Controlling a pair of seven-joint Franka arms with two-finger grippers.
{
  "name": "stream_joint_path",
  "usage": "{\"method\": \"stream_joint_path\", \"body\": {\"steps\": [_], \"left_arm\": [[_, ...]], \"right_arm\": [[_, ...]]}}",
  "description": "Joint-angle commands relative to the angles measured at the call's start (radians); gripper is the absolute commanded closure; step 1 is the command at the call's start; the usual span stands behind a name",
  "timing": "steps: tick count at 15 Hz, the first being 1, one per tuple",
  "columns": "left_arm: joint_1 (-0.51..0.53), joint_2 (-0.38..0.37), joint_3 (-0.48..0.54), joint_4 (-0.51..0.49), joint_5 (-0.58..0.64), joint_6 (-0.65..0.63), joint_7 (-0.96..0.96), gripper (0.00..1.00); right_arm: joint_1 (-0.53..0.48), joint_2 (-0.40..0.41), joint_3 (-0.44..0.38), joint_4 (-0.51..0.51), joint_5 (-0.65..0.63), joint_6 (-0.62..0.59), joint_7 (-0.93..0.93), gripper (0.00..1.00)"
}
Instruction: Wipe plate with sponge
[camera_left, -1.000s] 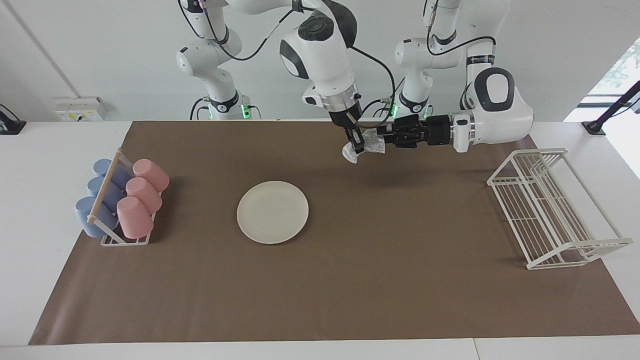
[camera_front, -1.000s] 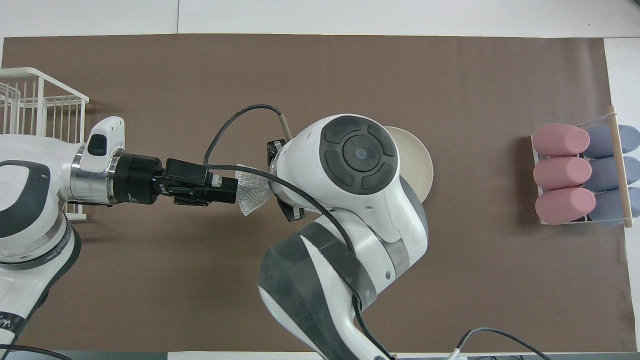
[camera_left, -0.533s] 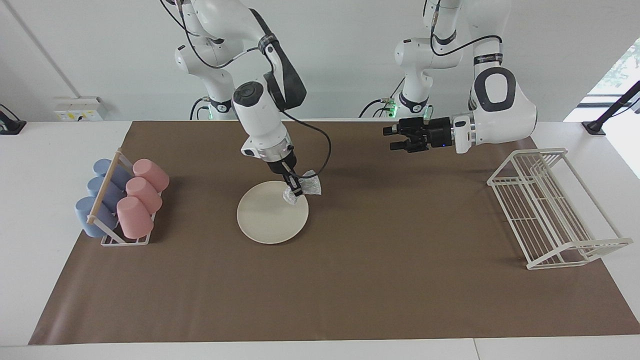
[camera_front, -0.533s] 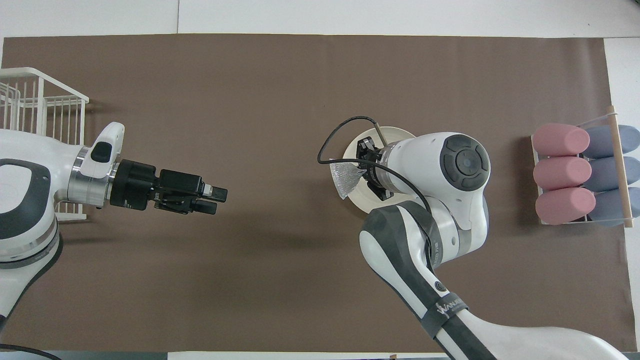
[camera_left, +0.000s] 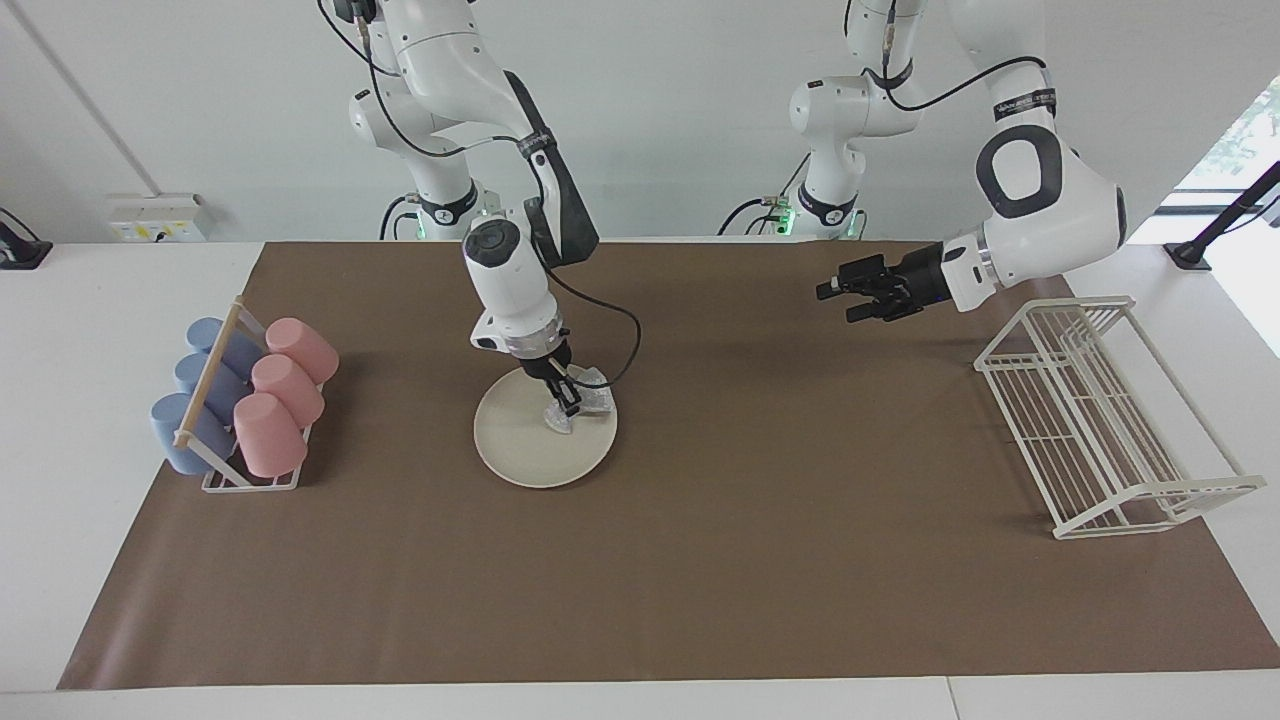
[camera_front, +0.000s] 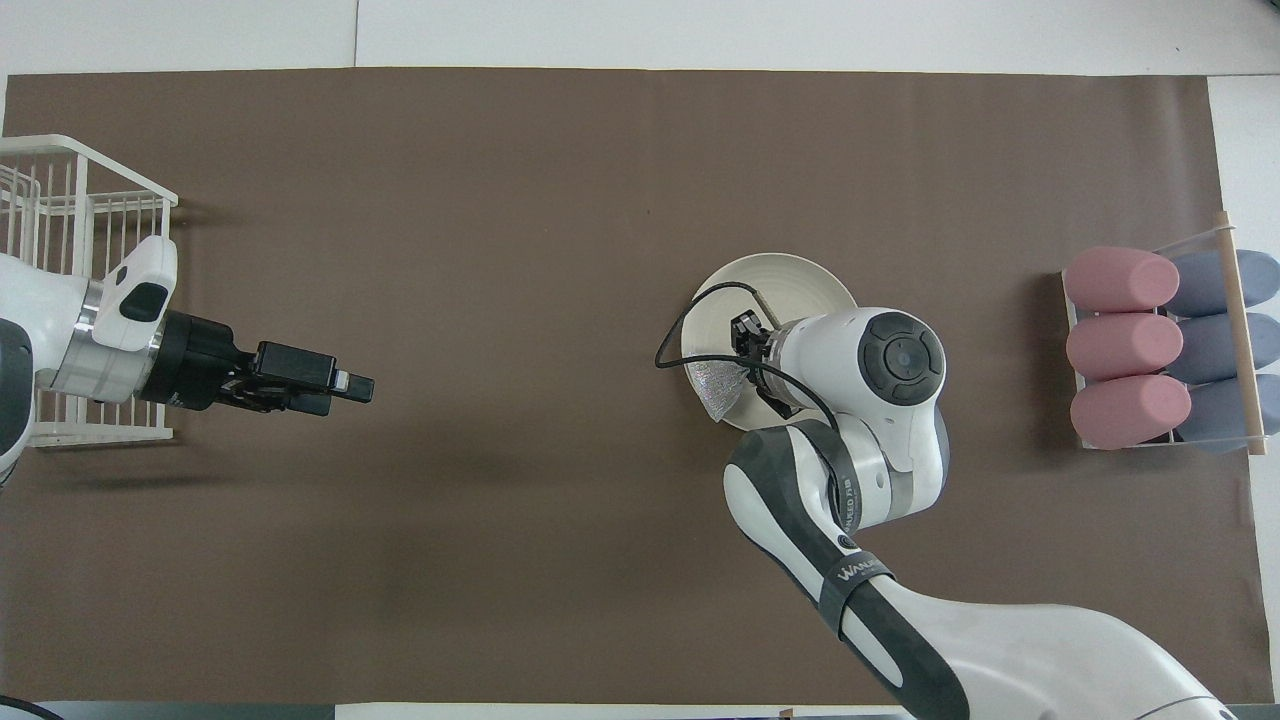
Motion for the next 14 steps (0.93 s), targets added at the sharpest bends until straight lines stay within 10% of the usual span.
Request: {"method": "stream_joint_path", "body": {"steps": [1, 6, 14], "left_arm": [[0.008, -0.005, -0.005, 0.011, 0.098, 0.045, -0.007, 0.00], [0.009, -0.005, -0.005, 0.011, 0.104, 0.048, -0.005, 0.00], [0.011, -0.007, -0.005, 0.011, 0.103, 0.048, -0.010, 0.00]], "right_arm": [[-0.063, 0.015, 0.008, -0.007, 0.000, 0.024, -0.159, 1.00], [-0.214, 0.024, 0.008, -0.010, 0.000, 0.039, -0.451, 1.00], [-0.115, 0.021, 0.009, -0.024, 0.017, 0.076, -0.297, 1.00]]}}
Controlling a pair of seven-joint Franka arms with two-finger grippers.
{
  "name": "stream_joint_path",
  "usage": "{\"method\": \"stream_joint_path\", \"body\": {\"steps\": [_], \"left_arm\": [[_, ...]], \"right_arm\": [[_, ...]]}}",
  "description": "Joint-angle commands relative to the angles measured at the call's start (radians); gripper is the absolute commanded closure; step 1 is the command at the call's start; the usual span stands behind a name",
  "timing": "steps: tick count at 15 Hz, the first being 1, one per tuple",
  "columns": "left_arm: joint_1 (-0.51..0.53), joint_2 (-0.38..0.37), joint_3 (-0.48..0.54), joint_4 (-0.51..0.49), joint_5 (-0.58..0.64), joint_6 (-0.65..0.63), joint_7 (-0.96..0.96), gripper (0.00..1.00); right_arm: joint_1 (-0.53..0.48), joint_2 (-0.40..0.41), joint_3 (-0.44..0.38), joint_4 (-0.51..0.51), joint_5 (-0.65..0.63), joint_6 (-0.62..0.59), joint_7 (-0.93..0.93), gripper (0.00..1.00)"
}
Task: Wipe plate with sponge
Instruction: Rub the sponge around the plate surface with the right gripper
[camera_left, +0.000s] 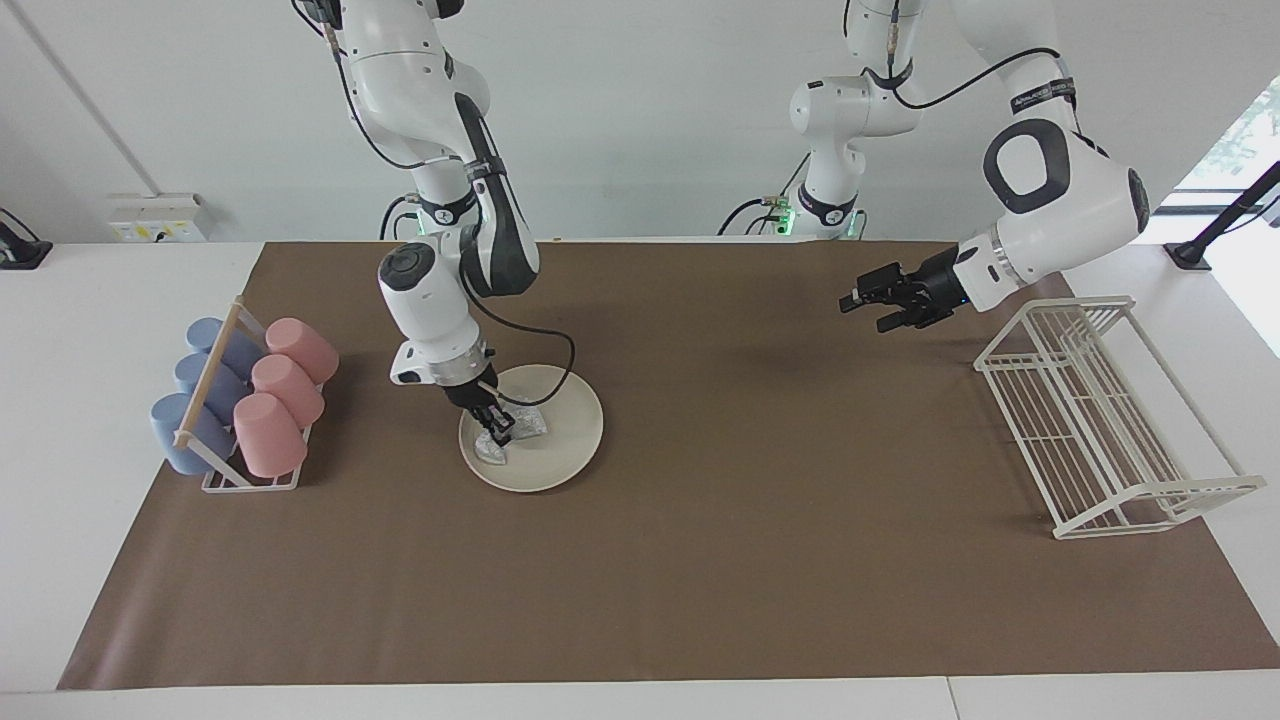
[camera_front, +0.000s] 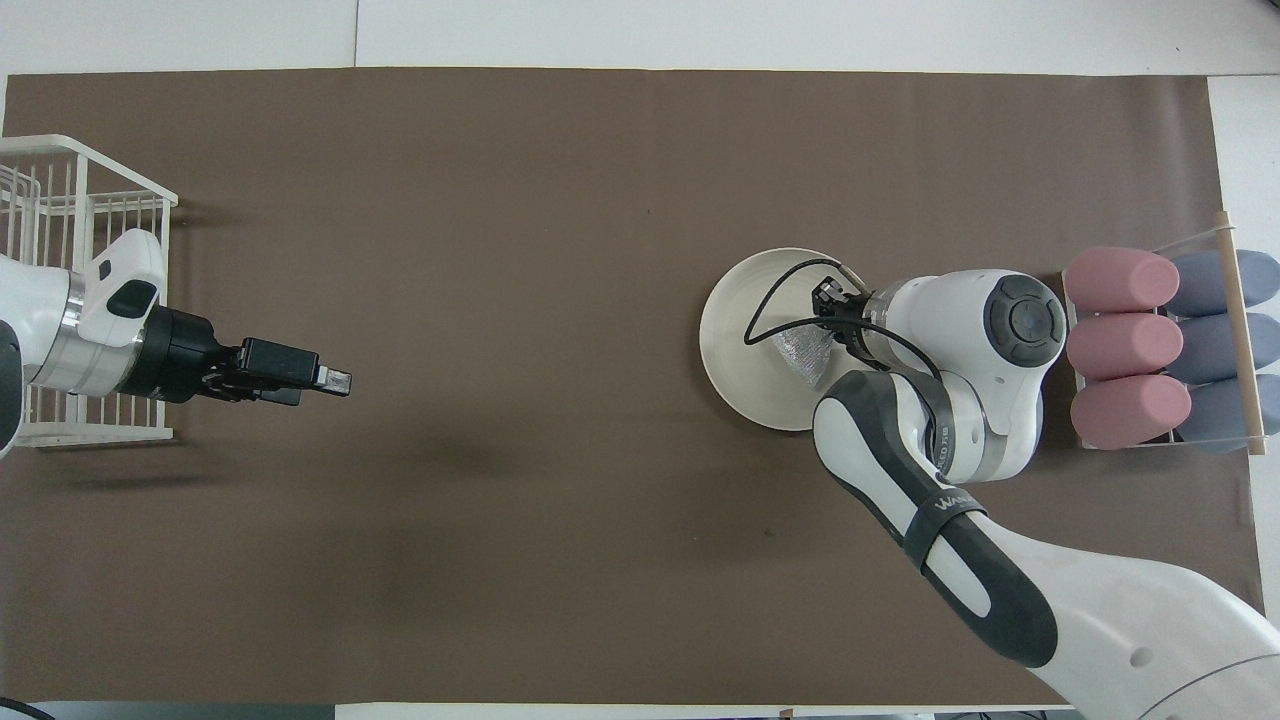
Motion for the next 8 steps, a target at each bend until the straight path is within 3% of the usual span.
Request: {"method": "stream_joint_path", "body": {"steps": [1, 4, 8], "left_arm": [[0.006, -0.008, -0.005, 0.001, 0.019, 0.010, -0.010, 0.00], [0.013, -0.010, -0.003, 0.001, 0.021, 0.010, -0.014, 0.00], [0.015, -0.011, -0.003, 0.001, 0.021, 0.012, -0.017, 0.00]], "right_arm": [[0.088, 0.014, 0.008, -0.019, 0.015, 0.039, 0.144, 1.00], [0.179, 0.033, 0.006, -0.020, 0.015, 0.111, 0.313, 1.00], [0.156, 0.053, 0.005, -0.020, 0.015, 0.160, 0.257, 1.00]]}}
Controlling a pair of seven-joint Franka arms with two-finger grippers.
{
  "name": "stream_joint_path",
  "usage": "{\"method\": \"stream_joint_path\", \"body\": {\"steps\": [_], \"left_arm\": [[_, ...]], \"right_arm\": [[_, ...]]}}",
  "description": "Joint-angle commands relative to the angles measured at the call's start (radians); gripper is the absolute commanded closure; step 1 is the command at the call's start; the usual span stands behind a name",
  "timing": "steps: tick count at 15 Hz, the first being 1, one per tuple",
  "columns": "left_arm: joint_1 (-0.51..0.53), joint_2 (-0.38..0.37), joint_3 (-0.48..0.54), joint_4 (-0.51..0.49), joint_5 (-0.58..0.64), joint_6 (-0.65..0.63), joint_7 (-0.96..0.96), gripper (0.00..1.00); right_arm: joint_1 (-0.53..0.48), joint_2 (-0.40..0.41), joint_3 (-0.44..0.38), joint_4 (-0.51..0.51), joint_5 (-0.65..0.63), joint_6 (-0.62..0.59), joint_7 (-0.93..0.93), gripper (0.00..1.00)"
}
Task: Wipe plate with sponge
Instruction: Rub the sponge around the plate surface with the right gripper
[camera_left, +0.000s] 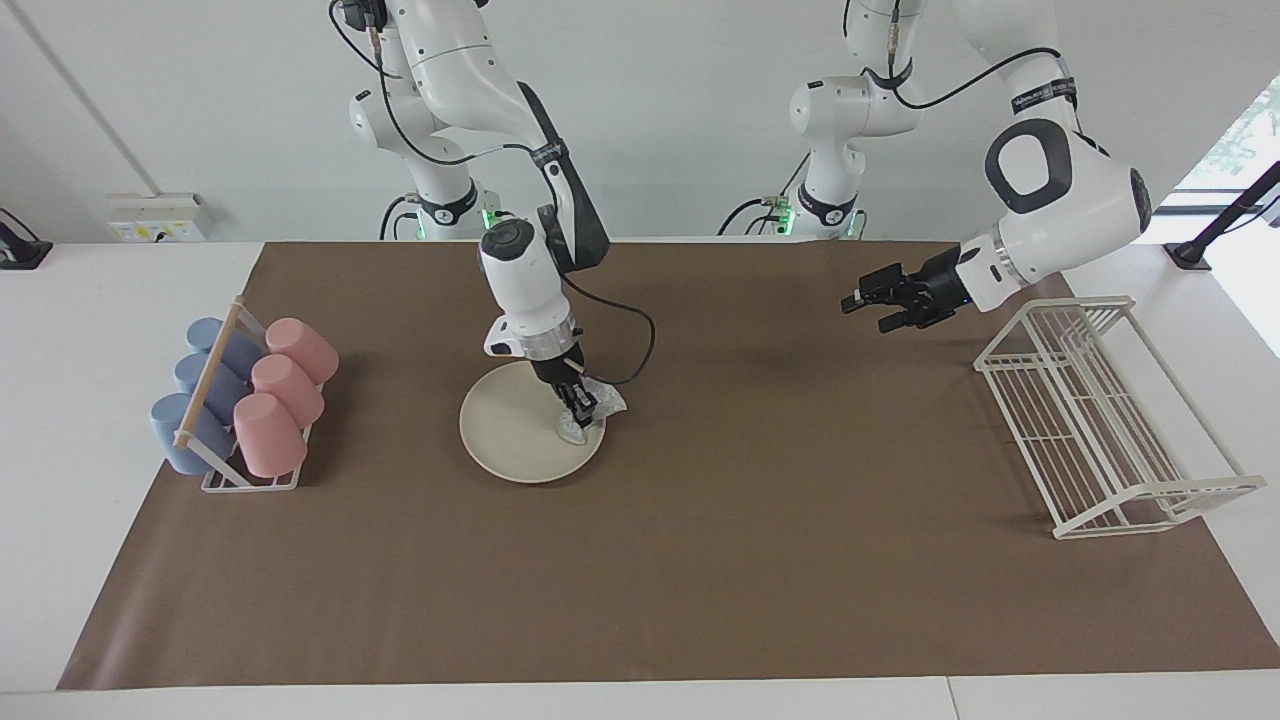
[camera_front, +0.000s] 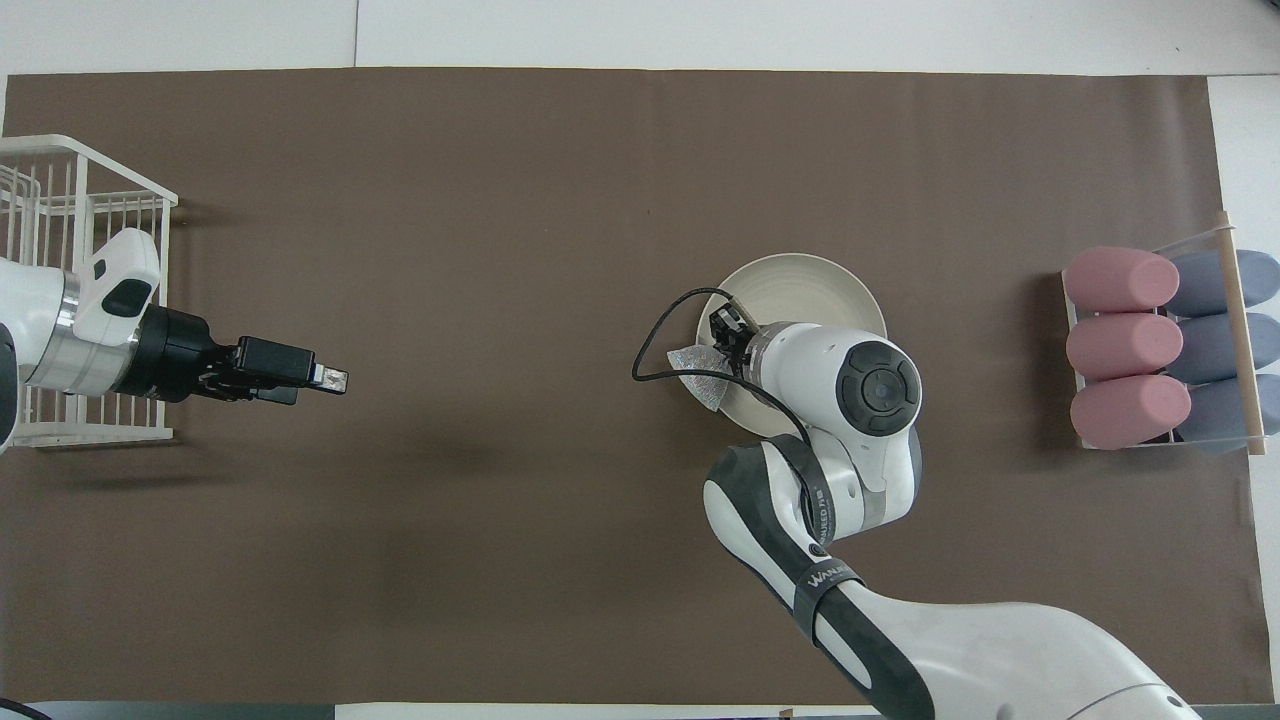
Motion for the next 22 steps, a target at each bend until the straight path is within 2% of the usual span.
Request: {"method": "stream_joint_path", "body": {"steps": [1, 4, 7, 13, 17, 22], "left_arm": [[0.009, -0.010, -0.005, 0.001, 0.021, 0.011, -0.015, 0.00], [0.009, -0.010, -0.006, 0.001, 0.021, 0.011, -0.019, 0.00], [0.009, -0.010, -0.006, 0.001, 0.021, 0.013, -0.024, 0.00], [0.009, -0.010, -0.006, 0.001, 0.021, 0.013, -0.024, 0.00], [0.007, -0.010, -0.006, 0.001, 0.021, 0.014, -0.028, 0.00], [0.007, -0.010, -0.006, 0.001, 0.021, 0.014, -0.039, 0.00]], "right_arm": [[-0.064, 0.028, 0.002, -0.010, 0.016, 0.019, -0.102, 1.00], [-0.167, 0.023, 0.002, -0.009, 0.015, 0.015, -0.273, 1.00], [-0.211, 0.025, 0.002, -0.009, 0.015, 0.015, -0.374, 1.00], [-0.152, 0.020, 0.004, -0.013, 0.015, 0.014, -0.264, 1.00], [-0.054, 0.020, 0.004, -0.013, 0.016, 0.014, -0.097, 1.00], [-0.060, 0.022, 0.004, -0.013, 0.016, 0.014, -0.095, 1.00]]}}
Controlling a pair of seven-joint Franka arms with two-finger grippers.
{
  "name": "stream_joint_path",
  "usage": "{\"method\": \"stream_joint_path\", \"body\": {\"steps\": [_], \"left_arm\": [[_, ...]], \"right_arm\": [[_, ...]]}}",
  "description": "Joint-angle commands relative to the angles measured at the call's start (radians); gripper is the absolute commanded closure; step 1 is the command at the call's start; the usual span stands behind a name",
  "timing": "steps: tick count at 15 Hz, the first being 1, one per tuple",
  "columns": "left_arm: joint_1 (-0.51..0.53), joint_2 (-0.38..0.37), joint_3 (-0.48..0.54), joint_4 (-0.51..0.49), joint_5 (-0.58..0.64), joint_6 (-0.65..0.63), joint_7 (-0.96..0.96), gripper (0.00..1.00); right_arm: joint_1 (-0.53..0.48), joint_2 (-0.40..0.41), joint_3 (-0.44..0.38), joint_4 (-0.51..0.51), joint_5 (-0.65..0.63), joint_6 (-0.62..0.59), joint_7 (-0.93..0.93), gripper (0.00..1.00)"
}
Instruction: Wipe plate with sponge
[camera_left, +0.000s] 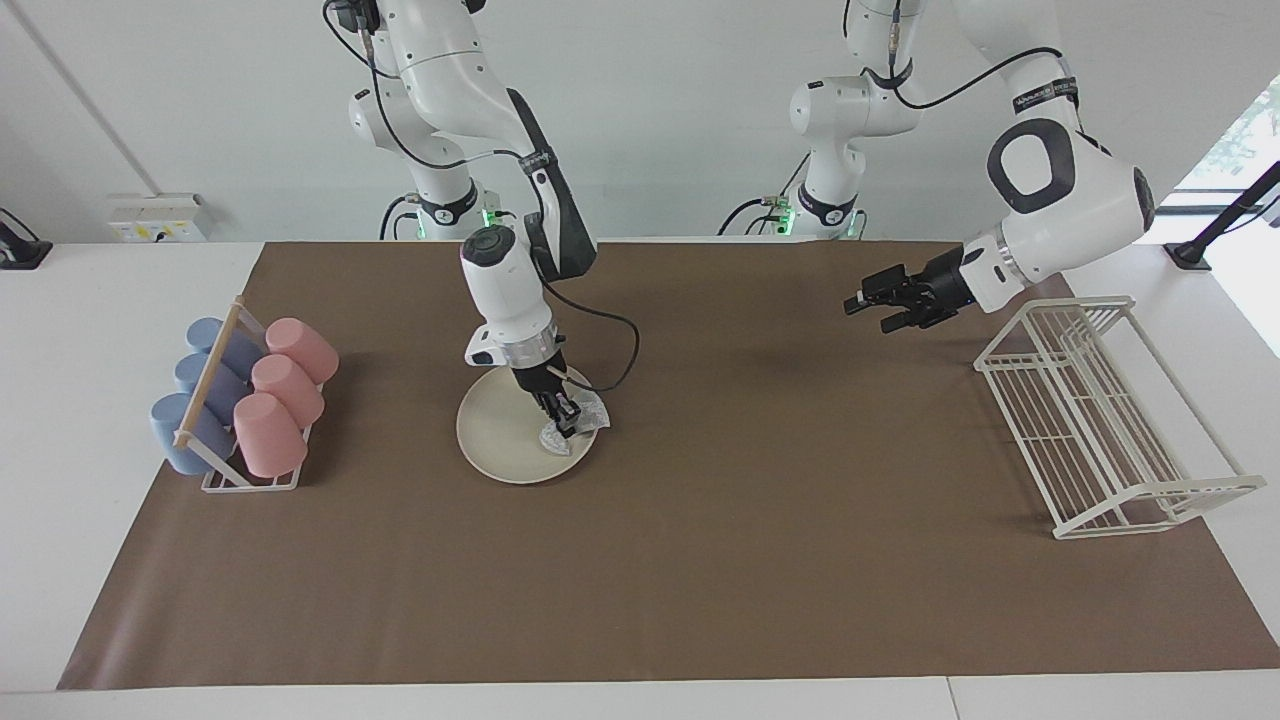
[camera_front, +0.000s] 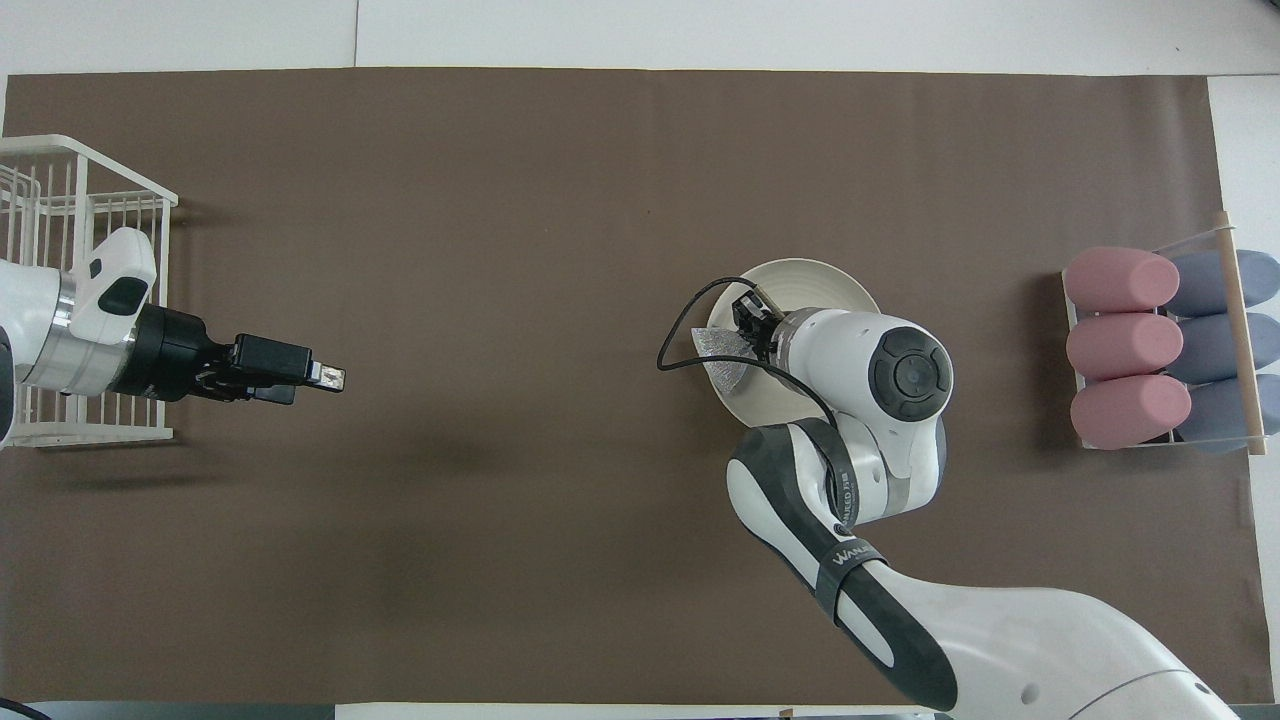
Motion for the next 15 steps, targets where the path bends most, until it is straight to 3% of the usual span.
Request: {"method": "stream_joint_path", "body": {"steps": [1, 6, 9, 11, 15], "left_arm": [[0.003, -0.010, -0.005, 0.001, 0.021, 0.012, -0.022, 0.00], [0.003, -0.010, -0.005, 0.001, 0.019, 0.012, -0.022, 0.00], [0.003, -0.010, -0.005, -0.001, 0.021, 0.028, -0.024, 0.00], [0.004, -0.010, -0.004, 0.003, 0.002, 0.022, -0.031, 0.00], [0.038, -0.013, -0.002, 0.004, -0.236, -0.022, -0.037, 0.00]], "right_arm": [[-0.013, 0.019, 0.004, -0.012, 0.014, 0.010, 0.008, 1.00], [-0.005, -0.004, -0.002, 0.139, 0.011, -0.193, 0.153, 1.00], [-0.005, -0.047, -0.004, 0.293, -0.025, -0.474, 0.267, 1.00], [-0.003, -0.087, -0.002, 0.371, -0.115, -0.633, 0.313, 1.00], [0.047, -0.197, 0.010, 0.402, -0.168, -0.789, 0.461, 1.00]]}}
